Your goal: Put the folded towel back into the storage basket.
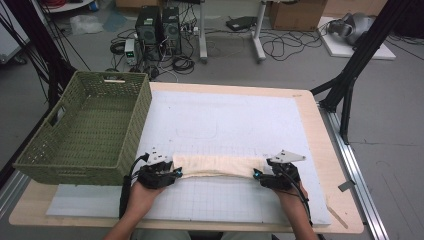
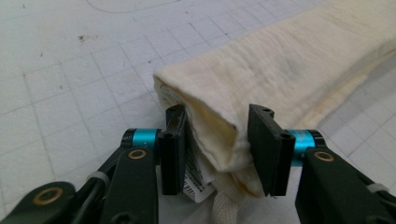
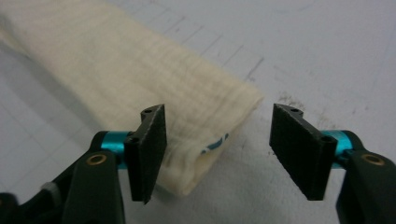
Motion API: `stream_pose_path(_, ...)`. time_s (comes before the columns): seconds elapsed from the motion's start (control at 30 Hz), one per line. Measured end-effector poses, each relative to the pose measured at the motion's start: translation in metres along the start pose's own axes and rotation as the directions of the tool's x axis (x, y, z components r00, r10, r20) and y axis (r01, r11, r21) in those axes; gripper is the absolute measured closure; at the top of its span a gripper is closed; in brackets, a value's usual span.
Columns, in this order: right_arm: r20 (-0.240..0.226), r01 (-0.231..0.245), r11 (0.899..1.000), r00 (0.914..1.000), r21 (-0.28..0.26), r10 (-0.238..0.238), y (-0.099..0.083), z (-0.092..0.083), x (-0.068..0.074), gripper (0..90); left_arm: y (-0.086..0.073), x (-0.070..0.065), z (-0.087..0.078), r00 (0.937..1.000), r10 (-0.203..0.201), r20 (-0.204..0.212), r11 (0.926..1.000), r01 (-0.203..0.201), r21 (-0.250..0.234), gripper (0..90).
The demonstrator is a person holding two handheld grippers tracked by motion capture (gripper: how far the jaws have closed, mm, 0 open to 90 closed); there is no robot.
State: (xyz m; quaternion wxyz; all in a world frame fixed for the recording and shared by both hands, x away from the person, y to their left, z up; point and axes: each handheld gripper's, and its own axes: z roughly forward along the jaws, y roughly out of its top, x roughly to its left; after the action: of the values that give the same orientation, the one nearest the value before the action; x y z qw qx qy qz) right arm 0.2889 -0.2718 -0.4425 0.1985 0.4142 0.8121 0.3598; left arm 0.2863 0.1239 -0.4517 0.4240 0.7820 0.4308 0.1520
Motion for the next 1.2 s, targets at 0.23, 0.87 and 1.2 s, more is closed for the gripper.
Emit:
stream_pose_path(0.23, -0.025, -0.017, 1.0, 0.9995, 0.021, 0.017, -0.003, 0.001, 0.001, 41.8, -0.001, 0.0, -0.001, 0.9989, -0.001, 0.047, 1.0, 0.001, 0.003, 74.0)
stream_pose_path(0.87, -0.099, -0.058, 0.998, 0.9933, 0.029, 0.06, 0.002, -0.002, 0.002, 80.9, 0.002, 0.005, -0.006, 0.9939, -0.047, 0.1, 0.9987, 0.049, -0.016, 81.1)
stream_pose_path(1.2, -0.014, -0.012, 1.0, 0.9998, -0.016, 0.012, 0.012, -0.012, 0.001, 81.1, 0.019, 0.0, -0.026, 0.9921, -0.013, 0.125, 0.9918, 0.028, -0.124, 81.4)
